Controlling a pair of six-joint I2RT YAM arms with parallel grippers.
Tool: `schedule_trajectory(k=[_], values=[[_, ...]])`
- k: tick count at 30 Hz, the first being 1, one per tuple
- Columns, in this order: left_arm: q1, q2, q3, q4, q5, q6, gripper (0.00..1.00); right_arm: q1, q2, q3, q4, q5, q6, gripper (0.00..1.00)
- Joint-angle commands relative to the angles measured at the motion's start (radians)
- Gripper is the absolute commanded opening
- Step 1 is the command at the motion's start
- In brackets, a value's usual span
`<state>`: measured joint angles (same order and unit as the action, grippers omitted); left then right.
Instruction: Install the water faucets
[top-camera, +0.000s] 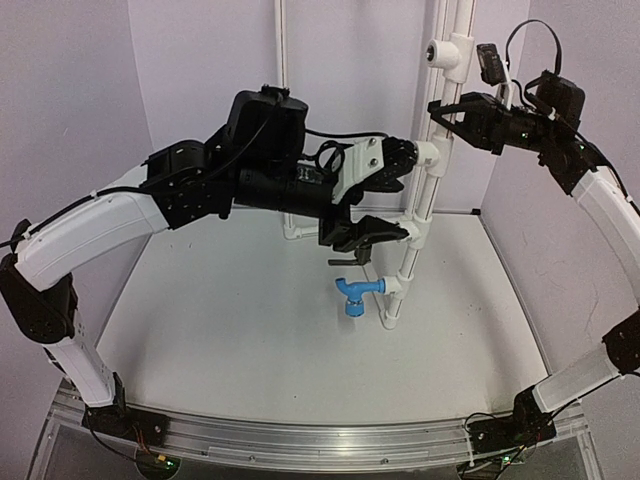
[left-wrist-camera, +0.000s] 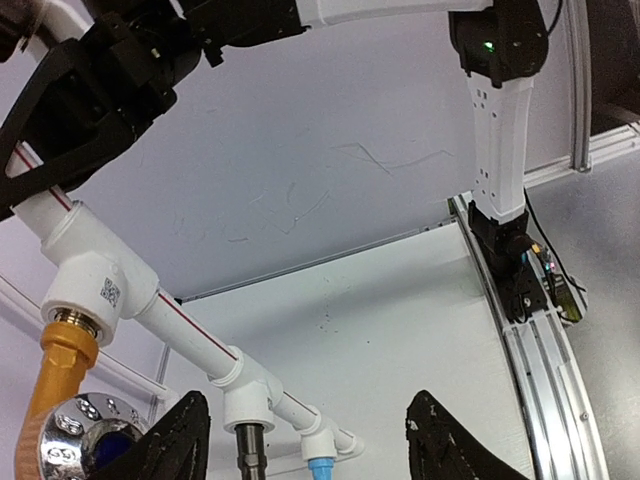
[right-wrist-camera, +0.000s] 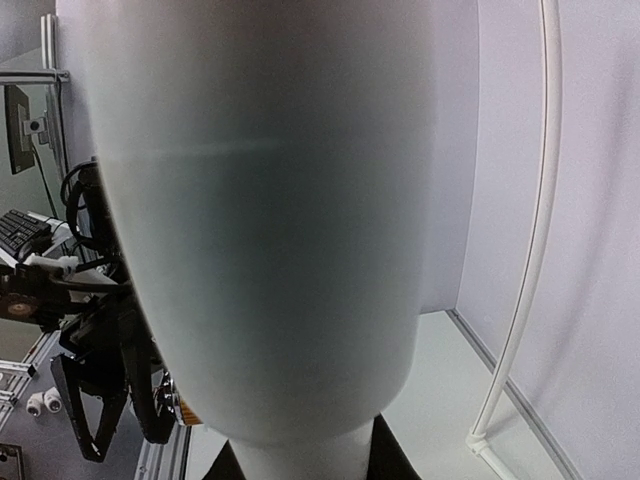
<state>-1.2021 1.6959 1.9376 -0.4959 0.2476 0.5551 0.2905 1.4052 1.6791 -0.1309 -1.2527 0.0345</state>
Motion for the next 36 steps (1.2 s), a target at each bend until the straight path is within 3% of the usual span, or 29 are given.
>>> schedule_trajectory(k=[1, 7, 12, 15, 20, 26, 31, 36], values=[[0.006, -0.099, -0.133, 0.220, -0.013, -0.140, 0.68, 0.000, 0.032, -0.035, -0.199, -0.002, 0.139, 0.00], [0.002, -0.195, -0.231, 0.308, -0.004, -0.441, 0.69, 0.001, 0.028, -0.032, -0.199, 0.007, 0.138, 0.00], [0.002, -0.278, -0.316, 0.297, -0.178, -0.807, 0.75, 0.001, 0.023, -0.036, -0.197, 0.015, 0.142, 0.00], [0.006, -0.304, -0.343, 0.299, -0.209, -0.988, 0.77, 0.001, 0.023, -0.036, -0.197, 0.014, 0.143, 0.00], [0.075, -0.288, -0.342, 0.328, -0.120, -1.300, 0.79, 0.001, 0.025, -0.039, -0.198, 0.018, 0.140, 0.00], [0.233, -0.226, -0.333, 0.443, 0.100, -1.702, 0.80, 0.000, 0.025, -0.036, -0.199, 0.017, 0.137, 0.00], [0.268, -0.167, -0.352, 0.608, 0.212, -1.875, 0.78, -0.001, 0.021, -0.039, -0.199, 0.018, 0.132, 0.00], [0.268, -0.057, -0.248, 0.632, 0.327, -1.923, 0.77, 0.000, 0.009, -0.050, -0.200, 0.022, 0.119, 0.00]])
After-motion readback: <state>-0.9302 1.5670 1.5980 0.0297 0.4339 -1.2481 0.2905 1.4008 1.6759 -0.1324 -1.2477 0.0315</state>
